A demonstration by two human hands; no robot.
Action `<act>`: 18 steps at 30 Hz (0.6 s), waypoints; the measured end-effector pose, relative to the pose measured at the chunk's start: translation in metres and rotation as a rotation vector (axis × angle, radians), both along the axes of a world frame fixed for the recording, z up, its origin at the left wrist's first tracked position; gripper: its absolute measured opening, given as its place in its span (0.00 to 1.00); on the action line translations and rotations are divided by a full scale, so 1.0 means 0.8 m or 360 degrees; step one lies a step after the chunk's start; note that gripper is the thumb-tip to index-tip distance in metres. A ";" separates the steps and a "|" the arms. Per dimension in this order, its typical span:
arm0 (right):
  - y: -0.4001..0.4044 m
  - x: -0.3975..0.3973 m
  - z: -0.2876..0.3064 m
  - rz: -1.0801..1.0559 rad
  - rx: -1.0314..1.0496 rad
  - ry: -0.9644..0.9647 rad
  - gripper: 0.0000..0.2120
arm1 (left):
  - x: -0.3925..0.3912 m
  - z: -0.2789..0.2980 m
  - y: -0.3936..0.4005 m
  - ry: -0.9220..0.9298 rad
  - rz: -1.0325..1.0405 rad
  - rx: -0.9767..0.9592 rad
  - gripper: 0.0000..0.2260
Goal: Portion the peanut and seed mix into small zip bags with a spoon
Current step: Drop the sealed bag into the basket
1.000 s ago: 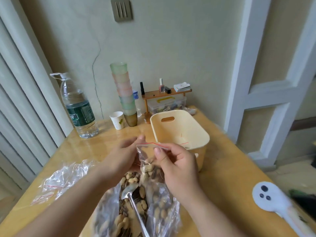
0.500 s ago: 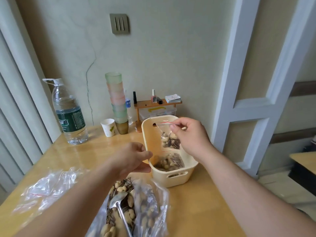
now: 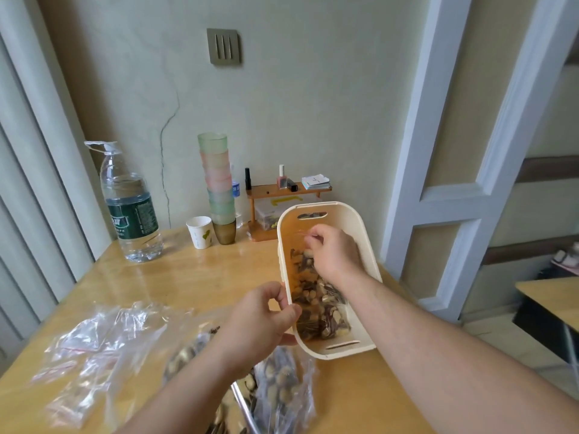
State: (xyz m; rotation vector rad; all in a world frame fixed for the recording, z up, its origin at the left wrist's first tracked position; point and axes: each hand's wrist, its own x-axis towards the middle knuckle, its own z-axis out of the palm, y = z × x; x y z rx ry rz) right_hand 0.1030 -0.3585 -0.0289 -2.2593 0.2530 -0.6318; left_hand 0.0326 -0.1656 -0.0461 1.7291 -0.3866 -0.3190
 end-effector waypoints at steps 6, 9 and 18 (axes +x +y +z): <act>0.015 0.018 -0.014 -0.0025 -0.0110 0.0203 0.09 | -0.002 -0.008 0.002 -0.0041 0.0028 0.0028 0.12; 0.017 0.018 -0.019 -0.0053 -0.0005 0.0154 0.13 | -0.003 -0.008 0.003 -0.0035 0.0043 0.0017 0.13; 0.010 -0.012 -0.021 0.0198 -0.0406 0.0415 0.09 | 0.006 -0.003 0.002 -0.0028 0.0081 -0.0019 0.11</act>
